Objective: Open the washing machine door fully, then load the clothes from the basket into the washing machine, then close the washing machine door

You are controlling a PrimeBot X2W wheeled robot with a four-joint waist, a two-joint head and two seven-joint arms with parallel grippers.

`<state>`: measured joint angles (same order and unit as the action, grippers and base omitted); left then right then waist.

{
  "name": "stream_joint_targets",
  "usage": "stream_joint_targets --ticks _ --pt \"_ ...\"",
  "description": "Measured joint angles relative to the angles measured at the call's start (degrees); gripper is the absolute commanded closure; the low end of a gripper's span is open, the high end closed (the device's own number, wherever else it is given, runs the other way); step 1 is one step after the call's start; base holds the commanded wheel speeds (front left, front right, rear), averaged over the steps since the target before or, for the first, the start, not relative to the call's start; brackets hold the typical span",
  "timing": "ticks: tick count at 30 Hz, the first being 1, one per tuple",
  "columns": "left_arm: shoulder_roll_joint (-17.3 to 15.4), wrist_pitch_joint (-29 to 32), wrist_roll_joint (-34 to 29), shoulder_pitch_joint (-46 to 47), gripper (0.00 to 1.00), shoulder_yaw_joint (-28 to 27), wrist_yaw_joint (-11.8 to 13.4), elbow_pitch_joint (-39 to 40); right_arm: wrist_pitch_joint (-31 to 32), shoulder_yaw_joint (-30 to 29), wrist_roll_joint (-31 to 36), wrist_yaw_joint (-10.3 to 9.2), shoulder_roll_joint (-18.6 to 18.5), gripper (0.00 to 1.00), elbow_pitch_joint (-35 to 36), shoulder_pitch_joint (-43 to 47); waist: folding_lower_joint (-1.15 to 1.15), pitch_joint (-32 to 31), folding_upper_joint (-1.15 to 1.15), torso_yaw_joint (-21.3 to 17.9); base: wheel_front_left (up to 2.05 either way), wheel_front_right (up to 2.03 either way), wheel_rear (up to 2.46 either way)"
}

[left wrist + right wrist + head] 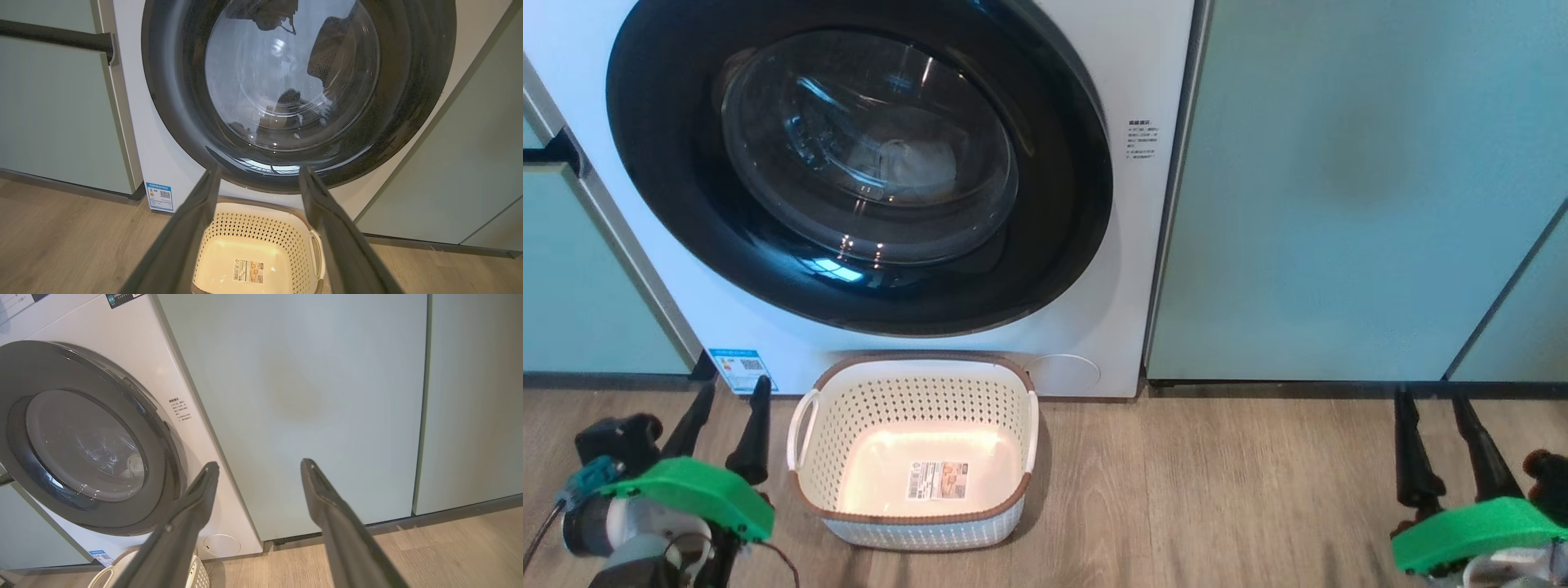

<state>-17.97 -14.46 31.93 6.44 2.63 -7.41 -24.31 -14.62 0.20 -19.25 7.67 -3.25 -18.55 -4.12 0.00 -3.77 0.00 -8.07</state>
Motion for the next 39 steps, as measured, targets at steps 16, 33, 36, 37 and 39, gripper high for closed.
stream_joint_targets --ticks 16,33,36,37,39 --pt "0.4 0.0 -0.2 0.9 0.00 -0.3 0.0 -0.8 0.0 0.0 0.2 0.00 0.2 0.00 -0.4 0.4 0.00 -0.2 0.00 0.2 0.00 0.00 0.00" --pt "0.6 0.0 -0.1 0.9 0.00 1.0 0.0 -2.1 0.0 0.5 1.3 0.00 0.2 0.00 -0.8 0.5 0.00 -0.3 0.00 0.9 0.00 0.00 0.00" --pt "0.6 0.0 -0.1 0.9 0.00 1.0 0.0 -2.1 0.0 0.7 1.3 0.00 0.2 0.00 -1.0 0.5 0.00 -0.3 0.00 1.0 0.00 0.00 0.00" --pt "0.6 0.0 -0.1 0.9 0.00 1.0 0.0 -2.1 0.0 0.7 1.3 0.00 0.2 0.00 -1.0 0.5 0.00 -0.3 0.00 1.0 0.00 0.00 0.00" --pt "0.6 0.0 -0.1 1.0 0.00 1.1 0.0 -2.1 0.0 0.7 1.3 0.00 0.2 0.00 -1.1 0.5 0.00 -0.3 0.00 1.1 0.00 0.00 0.00"
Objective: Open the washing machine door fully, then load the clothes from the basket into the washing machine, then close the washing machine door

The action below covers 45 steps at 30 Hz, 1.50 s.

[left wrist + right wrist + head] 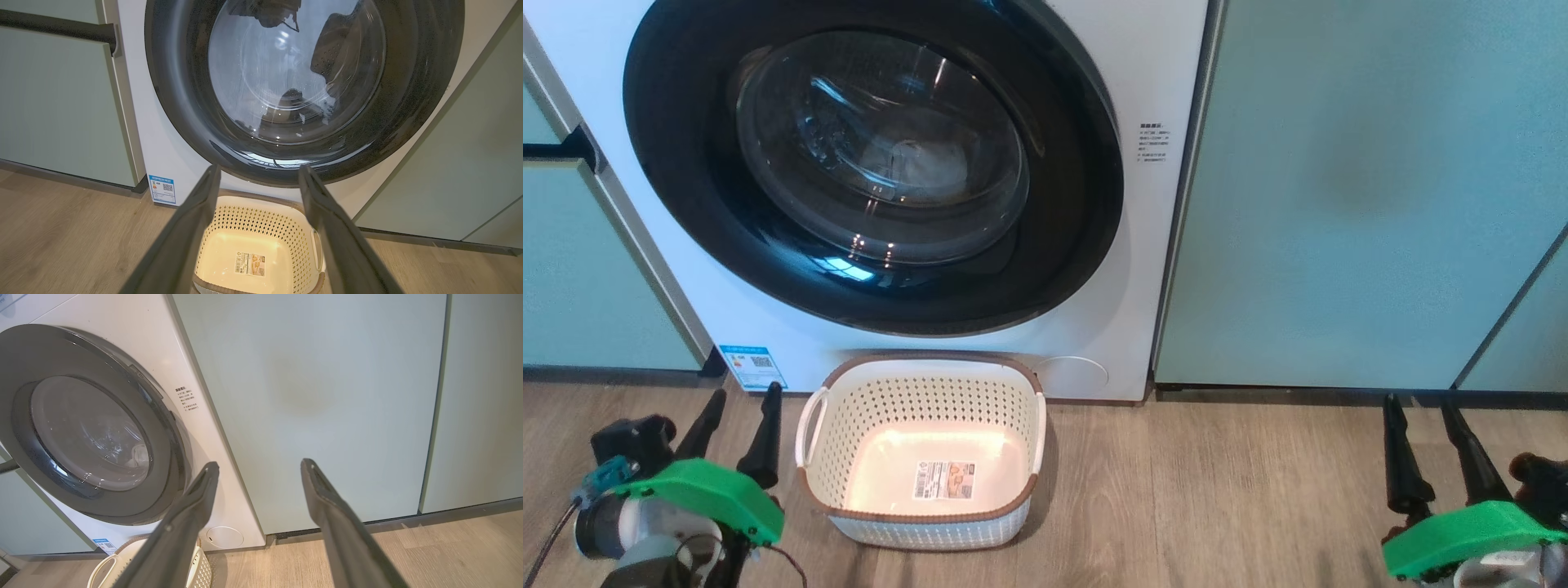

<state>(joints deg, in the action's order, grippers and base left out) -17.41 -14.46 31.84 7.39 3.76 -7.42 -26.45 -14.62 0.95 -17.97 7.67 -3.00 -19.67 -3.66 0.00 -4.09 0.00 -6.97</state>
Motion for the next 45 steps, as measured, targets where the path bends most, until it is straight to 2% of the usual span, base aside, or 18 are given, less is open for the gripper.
stream_joint_targets --ticks 4,5,14,45 --pt "0.0 0.0 0.0 0.2 0.00 0.0 0.0 -0.2 0.0 0.3 0.0 0.00 0.0 0.00 0.0 0.0 0.00 0.0 0.00 0.1 0.00 0.00 0.00" --pt "0.0 0.0 0.5 0.3 1.00 0.1 0.0 -0.2 0.0 0.3 0.0 0.00 0.0 1.00 -0.1 0.0 0.00 0.0 0.00 0.1 0.00 0.00 0.00" --pt "5.2 0.9 1.4 -7.7 1.00 1.9 0.0 -5.9 0.5 1.1 -1.0 0.01 0.3 1.00 -7.1 6.7 0.00 0.1 0.00 0.3 0.00 0.00 0.00" --pt "7.2 5.9 16.1 -6.9 1.00 -0.4 0.0 -1.8 5.6 -1.1 -19.2 0.00 0.4 1.00 -4.3 5.5 -0.01 1.2 0.00 2.0 0.00 0.00 0.00"
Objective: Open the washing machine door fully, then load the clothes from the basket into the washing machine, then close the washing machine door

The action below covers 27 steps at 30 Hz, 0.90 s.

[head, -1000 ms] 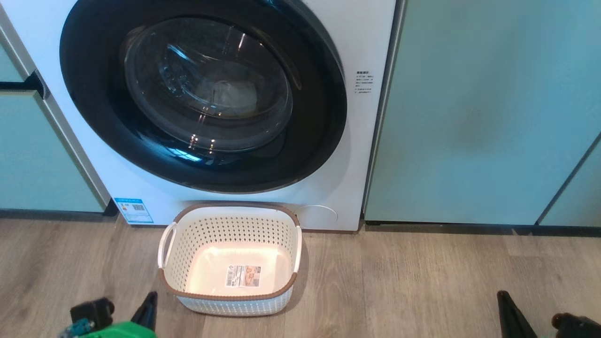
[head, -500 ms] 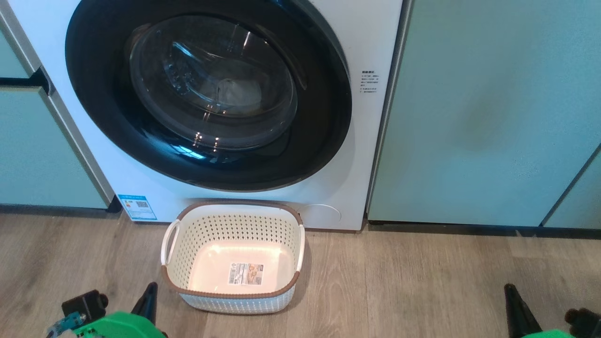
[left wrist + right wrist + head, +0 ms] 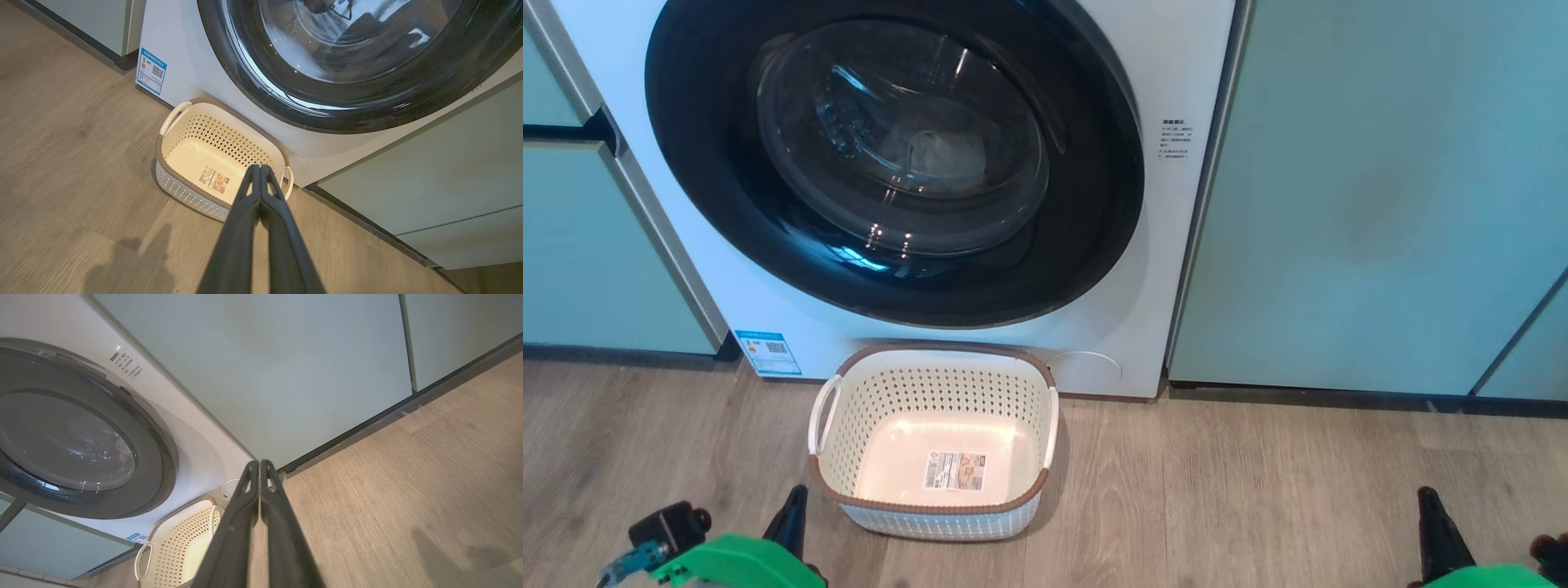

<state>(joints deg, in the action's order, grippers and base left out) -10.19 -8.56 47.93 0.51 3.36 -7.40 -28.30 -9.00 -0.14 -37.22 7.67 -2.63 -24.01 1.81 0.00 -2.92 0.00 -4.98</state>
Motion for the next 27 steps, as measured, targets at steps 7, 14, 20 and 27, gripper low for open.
stream_joint_targets --ticks 7,14,20,27 --pt "0.4 1.1 3.3 0.0 1.00 -1.0 0.0 1.1 1.2 -0.5 -4.2 0.00 0.0 1.00 0.6 -0.1 0.00 0.2 0.00 0.4 0.00 0.00 0.00" --pt "1.0 2.1 6.2 0.4 1.00 -1.4 0.0 1.7 2.1 -1.2 -7.7 0.00 0.0 1.00 1.0 -0.4 0.00 0.4 0.00 0.7 0.00 0.00 0.00" --pt "1.6 3.1 9.0 0.9 1.00 -1.6 0.0 2.5 3.1 -1.6 -11.2 0.00 0.0 1.00 1.7 -1.3 0.00 0.6 0.00 1.0 0.00 0.00 0.00" --pt "2.1 4.1 12.3 0.9 1.00 -2.2 0.0 3.4 4.2 -2.0 -15.3 0.00 0.1 1.00 2.3 -1.3 0.00 0.9 0.00 1.4 0.00 0.00 0.00"
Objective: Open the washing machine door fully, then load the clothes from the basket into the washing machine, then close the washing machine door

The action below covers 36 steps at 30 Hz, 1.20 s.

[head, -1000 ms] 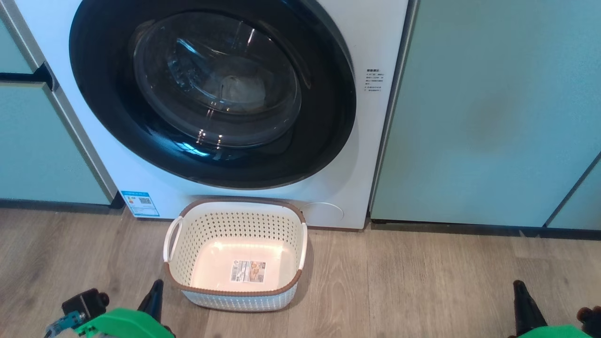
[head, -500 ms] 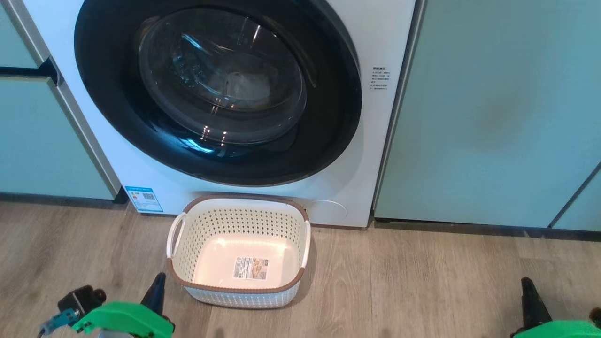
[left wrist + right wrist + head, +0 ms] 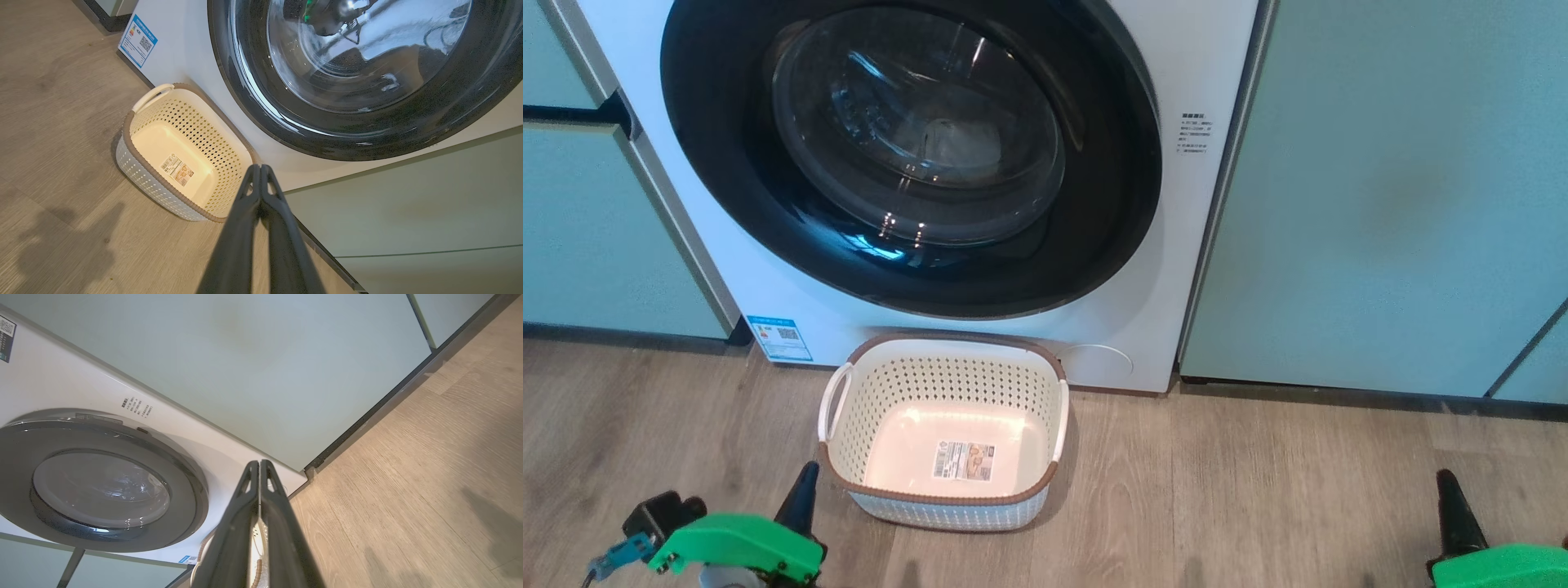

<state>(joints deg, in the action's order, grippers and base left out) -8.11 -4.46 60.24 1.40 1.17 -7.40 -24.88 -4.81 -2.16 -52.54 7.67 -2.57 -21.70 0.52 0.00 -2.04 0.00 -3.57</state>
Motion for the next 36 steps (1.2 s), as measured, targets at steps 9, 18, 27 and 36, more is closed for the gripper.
stream_joint_targets --ticks 9,18,27,36 --pt "0.9 1.5 4.7 0.0 1.00 -1.0 0.0 1.4 1.8 -1.0 -6.0 0.00 0.0 1.00 0.6 -0.1 0.00 0.3 0.00 0.5 0.00 0.00 0.00" --pt "1.6 3.0 9.0 0.0 1.00 -1.5 0.0 2.4 2.9 -1.5 -11.1 0.00 0.0 1.00 1.6 -1.2 0.00 0.6 0.00 1.0 0.00 0.00 0.00" --pt "2.2 4.5 13.2 0.3 1.00 -2.7 0.0 3.7 4.7 -2.2 -16.5 -0.01 0.1 1.00 2.1 -1.2 0.00 0.9 0.00 1.5 0.00 0.00 0.00" --pt "3.2 6.1 17.5 1.1 1.00 -3.1 0.0 4.7 5.9 -3.1 -21.8 -0.01 0.1 1.00 2.9 -2.2 0.00 1.2 0.00 2.0 0.00 0.00 0.00"
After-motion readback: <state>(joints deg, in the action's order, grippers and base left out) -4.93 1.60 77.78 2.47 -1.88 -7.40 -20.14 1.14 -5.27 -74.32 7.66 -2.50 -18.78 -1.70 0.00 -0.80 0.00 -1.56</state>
